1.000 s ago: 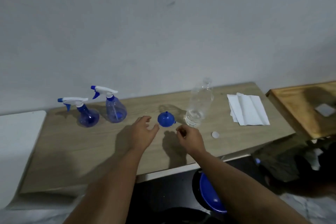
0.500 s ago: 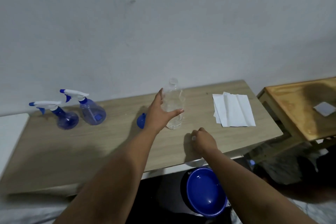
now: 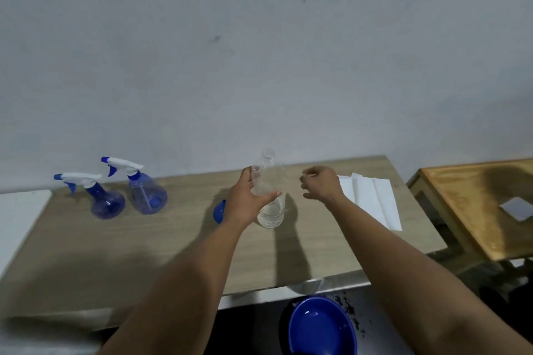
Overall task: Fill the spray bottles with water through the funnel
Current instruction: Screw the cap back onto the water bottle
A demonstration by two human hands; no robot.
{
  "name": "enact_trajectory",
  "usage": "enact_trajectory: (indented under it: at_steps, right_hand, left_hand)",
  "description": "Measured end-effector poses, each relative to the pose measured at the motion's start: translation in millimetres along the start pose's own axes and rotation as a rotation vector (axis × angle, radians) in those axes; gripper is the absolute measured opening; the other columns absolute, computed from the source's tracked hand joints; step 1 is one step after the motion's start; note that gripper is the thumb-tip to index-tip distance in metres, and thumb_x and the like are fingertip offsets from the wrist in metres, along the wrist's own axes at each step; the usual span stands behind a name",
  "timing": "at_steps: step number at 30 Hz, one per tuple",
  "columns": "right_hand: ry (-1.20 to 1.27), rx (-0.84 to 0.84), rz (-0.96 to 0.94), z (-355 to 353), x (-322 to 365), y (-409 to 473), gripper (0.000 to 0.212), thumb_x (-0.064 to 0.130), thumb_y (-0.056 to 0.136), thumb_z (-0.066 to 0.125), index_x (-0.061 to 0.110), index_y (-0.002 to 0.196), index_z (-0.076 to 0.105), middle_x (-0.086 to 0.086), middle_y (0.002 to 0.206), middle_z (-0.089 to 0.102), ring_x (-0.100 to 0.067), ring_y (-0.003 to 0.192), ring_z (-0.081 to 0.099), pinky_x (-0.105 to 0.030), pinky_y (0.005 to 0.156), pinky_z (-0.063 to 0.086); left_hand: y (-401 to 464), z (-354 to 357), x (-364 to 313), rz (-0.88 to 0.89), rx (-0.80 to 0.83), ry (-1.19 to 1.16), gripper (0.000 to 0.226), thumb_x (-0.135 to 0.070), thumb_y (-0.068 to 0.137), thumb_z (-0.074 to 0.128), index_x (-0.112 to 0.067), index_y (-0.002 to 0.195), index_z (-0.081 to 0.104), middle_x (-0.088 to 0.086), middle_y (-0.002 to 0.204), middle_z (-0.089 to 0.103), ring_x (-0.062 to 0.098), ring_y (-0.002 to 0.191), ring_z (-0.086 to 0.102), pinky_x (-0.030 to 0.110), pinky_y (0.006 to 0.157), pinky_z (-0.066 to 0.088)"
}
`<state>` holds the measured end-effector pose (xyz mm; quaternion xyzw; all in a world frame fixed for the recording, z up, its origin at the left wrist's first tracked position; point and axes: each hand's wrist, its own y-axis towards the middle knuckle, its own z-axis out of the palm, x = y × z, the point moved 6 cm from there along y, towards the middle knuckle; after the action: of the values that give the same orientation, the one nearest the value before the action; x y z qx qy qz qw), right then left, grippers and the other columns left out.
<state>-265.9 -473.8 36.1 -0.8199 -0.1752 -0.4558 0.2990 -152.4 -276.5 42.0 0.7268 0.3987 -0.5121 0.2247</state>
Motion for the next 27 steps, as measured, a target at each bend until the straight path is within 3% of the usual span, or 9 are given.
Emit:
enact_trajectory:
  at_steps: [3, 6, 8, 12, 15, 18, 22, 25, 27]
  right_hand:
    - [0.058, 0.015, -0.220, -8, 73, -4, 0.027, 0.019, 0.097, 0.068, 0.012, 0.122, 0.074, -0.006, 0.092, 0.073, -0.018, 0.077, 0.068, -0.033, 0.067, 0.060]
    - [0.059, 0.038, -0.431, -8, 127, -21, 0.016, 0.030, 0.094, 0.076, 0.020, 0.105, 0.078, 0.001, 0.090, 0.076, -0.011, 0.074, 0.066, -0.029, 0.071, 0.053]
    - [0.103, 0.074, -0.497, -1, 143, -34, 0.013, 0.032, 0.089, 0.082, 0.022, 0.096, 0.077, 0.001, 0.088, 0.078, -0.013, 0.077, 0.070, -0.032, 0.077, 0.058]
    - [0.153, 0.108, -0.548, 15, 139, -52, 0.018, 0.022, 0.082, 0.089, 0.013, 0.090, 0.076, -0.005, 0.092, 0.080, -0.023, 0.089, 0.077, -0.038, 0.087, 0.062]
    - [0.151, 0.136, -0.550, 21, 122, -60, 0.018, 0.018, 0.081, 0.089, 0.011, 0.092, 0.077, 0.003, 0.091, 0.081, -0.010, 0.075, 0.071, -0.032, 0.080, 0.060]
    - [0.187, 0.149, -0.556, 22, 111, -63, 0.017, 0.013, 0.083, 0.088, 0.008, 0.094, 0.076, 0.010, 0.102, 0.081, -0.003, 0.079, 0.066, -0.028, 0.085, 0.058]
    - [0.121, 0.184, -0.602, 25, 114, -65, 0.030, 0.007, 0.084, 0.086, 0.008, 0.113, 0.079, 0.021, 0.086, 0.072, 0.007, 0.071, 0.063, -0.012, 0.077, 0.049]
    - [0.082, 0.162, -0.586, 25, 114, -61, 0.039, 0.011, 0.085, 0.087, 0.011, 0.123, 0.077, 0.015, 0.079, 0.057, 0.006, 0.065, 0.056, -0.012, 0.073, 0.044]
    - [0.048, 0.143, -0.571, 26, 115, -58, 0.034, 0.019, 0.084, 0.089, 0.014, 0.116, 0.079, 0.012, 0.075, 0.053, 0.001, 0.063, 0.051, -0.016, 0.070, 0.043]
  left_hand:
    - [0, -1, -3, -0.004, -0.003, 0.025, 0.080, -0.057, 0.055, 0.089, -0.045, 0.123, 0.049, -0.021, 0.124, 0.062, 0.007, 0.112, 0.061, 0.040, 0.096, 0.055]
    - [2, -2, -2, -0.001, -0.002, 0.034, 0.083, -0.061, 0.051, 0.087, -0.043, 0.123, 0.049, -0.021, 0.124, 0.063, 0.005, 0.111, 0.062, 0.039, 0.096, 0.055]
    - [4, -3, -1, -0.007, 0.013, 0.029, 0.085, -0.064, 0.049, 0.086, -0.043, 0.122, 0.048, -0.020, 0.124, 0.062, 0.005, 0.112, 0.062, 0.040, 0.098, 0.054]
    - [6, -3, 2, -0.024, 0.039, 0.017, 0.085, -0.065, 0.049, 0.086, -0.044, 0.121, 0.046, -0.019, 0.125, 0.059, 0.008, 0.114, 0.061, 0.042, 0.099, 0.053]
    - [5, -4, 0, -0.034, 0.041, 0.013, 0.085, -0.065, 0.049, 0.086, -0.044, 0.121, 0.046, -0.022, 0.125, 0.059, 0.007, 0.115, 0.061, 0.042, 0.100, 0.052]
    - [6, -3, 1, -0.038, 0.048, 0.023, 0.083, -0.062, 0.052, 0.087, -0.044, 0.121, 0.046, -0.021, 0.126, 0.060, 0.006, 0.114, 0.061, 0.042, 0.099, 0.053]
    - [6, -3, 3, -0.045, 0.037, 0.021, 0.085, -0.064, 0.049, 0.087, -0.044, 0.121, 0.046, -0.020, 0.125, 0.061, 0.007, 0.114, 0.062, 0.042, 0.098, 0.054]
    - [7, -2, 2, -0.048, 0.041, 0.026, 0.086, -0.062, 0.050, 0.087, -0.041, 0.124, 0.047, -0.019, 0.126, 0.061, 0.007, 0.115, 0.062, 0.042, 0.099, 0.053]
    - [7, -1, 0, -0.053, 0.037, 0.024, 0.087, -0.062, 0.050, 0.087, -0.040, 0.124, 0.047, -0.019, 0.127, 0.061, 0.008, 0.116, 0.061, 0.042, 0.100, 0.052]
